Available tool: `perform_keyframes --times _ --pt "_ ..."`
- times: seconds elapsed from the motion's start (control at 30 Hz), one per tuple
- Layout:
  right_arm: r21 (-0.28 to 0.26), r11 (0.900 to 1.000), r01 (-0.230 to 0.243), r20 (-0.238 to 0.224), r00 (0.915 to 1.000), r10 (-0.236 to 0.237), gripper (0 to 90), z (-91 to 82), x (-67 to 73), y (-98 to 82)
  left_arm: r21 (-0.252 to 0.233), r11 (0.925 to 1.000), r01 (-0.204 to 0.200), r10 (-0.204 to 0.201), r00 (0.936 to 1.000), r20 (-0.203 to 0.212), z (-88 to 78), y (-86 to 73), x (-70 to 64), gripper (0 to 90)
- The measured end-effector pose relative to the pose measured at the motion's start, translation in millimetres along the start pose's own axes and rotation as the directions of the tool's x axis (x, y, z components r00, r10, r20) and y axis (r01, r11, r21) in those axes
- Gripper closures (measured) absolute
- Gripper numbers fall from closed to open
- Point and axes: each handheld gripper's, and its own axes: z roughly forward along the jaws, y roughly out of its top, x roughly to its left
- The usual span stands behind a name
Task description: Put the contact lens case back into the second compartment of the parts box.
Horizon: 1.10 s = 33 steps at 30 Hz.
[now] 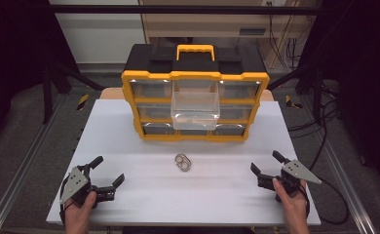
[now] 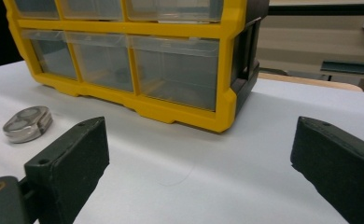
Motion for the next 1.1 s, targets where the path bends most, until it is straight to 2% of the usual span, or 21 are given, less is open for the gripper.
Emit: perform_keyframes --times 0.07,0.27,0.4,0.47,0.53,0.67,0.7,0.73,0.77,0.8,0.83,0.9,0.93,1.0,1.03,1.1 --pt "0.003 1.000 -0.007 -0.005 1.0000 0.007 3.1 -0.2 0.3 -0.3 0.005 1.0000 0.002 -0.002 1.0000 -0.001 0.4 -0.3 -0.2 0.9" --pt "0.007 1.000 0.012 -0.008 0.9999 -0.012 4.4 0.6 4.4 -2.4 0.043 0.9991 0.001 -0.002 0.9997 0.026 5.1 0.3 -5.1 1.0" --pt "0.013 1.000 0.012 -0.009 0.9999 -0.012 4.5 1.1 7.0 -3.4 0.094 0.9955 -0.016 0.008 0.9970 0.077 12.1 1.6 -14.3 1.1" --pt "0.012 1.000 0.012 -0.010 0.9999 -0.012 4.6 1.2 7.4 -3.1 0.108 0.9939 -0.022 0.013 0.9964 0.083 14.1 1.8 -16.3 1.1" --pt "0.010 1.000 0.014 -0.013 0.9998 -0.014 4.7 1.2 7.2 -2.9 0.149 0.9884 -0.030 0.012 0.9927 0.120 24.1 3.0 -25.4 1.2" --pt "0.015 1.000 0.006 -0.010 0.9999 -0.006 4.8 1.3 6.8 -3.3 0.176 0.9835 -0.042 0.015 0.9882 0.152 33.7 6.2 -35.0 1.3" --pt "0.013 1.000 0.004 -0.009 0.9999 -0.004 4.8 1.4 6.4 -3.4 0.200 0.9788 -0.042 0.006 0.9843 0.176 40.5 8.9 -41.2 1.4" --pt "0.013 1.000 0.004 -0.009 0.9999 -0.004 4.8 1.4 6.4 -3.4 0.200 0.9788 -0.042 0.006 0.9843 0.176 40.5 8.9 -41.2 1.5" --pt "0.012 1.000 0.004 -0.008 1.0000 -0.004 4.8 1.3 6.4 -3.3 0.231 0.9709 -0.064 0.018 0.9798 0.199 47.8 12.2 -46.8 1.7" --pt "0.015 1.000 0.006 -0.008 1.0000 -0.005 4.8 1.2 6.7 -3.1 0.246 0.9662 -0.076 0.024 0.9780 0.207 51.8 14.3 -49.1 1.8" --pt "0.015 1.000 0.006 -0.008 1.0000 -0.005 4.8 1.2 6.7 -3.1 0.246 0.9662 -0.076 0.024 0.9780 0.207 51.8 14.3 -49.1 1.9" --pt "0.020 1.000 0.023 -0.003 0.9997 -0.023 4.4 1.5 9.1 -3.3 0.268 0.9595 -0.088 0.025 0.9733 0.228 65.0 19.3 -55.8 2.3" --pt "0.021 1.000 0.023 -0.007 0.9997 -0.023 4.4 1.6 10.4 -3.2 0.268 0.9595 -0.088 0.025 0.9733 0.228 65.0 19.3 -55.8 2.3" --pt "0.009 0.999 0.038 -0.016 0.9992 -0.038 4.5 2.2 12.8 -2.6 0.288 0.9518 -0.106 0.034 0.9691 0.244 78.0 23.9 -63.6 2.3" --pt "0.001 0.999 0.045 -0.025 0.9987 -0.045 4.5 2.4 13.8 -2.2 0.288 0.9518 -0.106 0.034 0.9691 0.244 78.0 23.9 -63.6 2.4" --pt "-0.020 0.998 0.055 -0.036 0.9978 -0.055 5.1 2.5 15.5 -1.5 0.308 0.9407 -0.141 0.061 0.9645 0.257 89.0 28.5 -73.3 2.3"
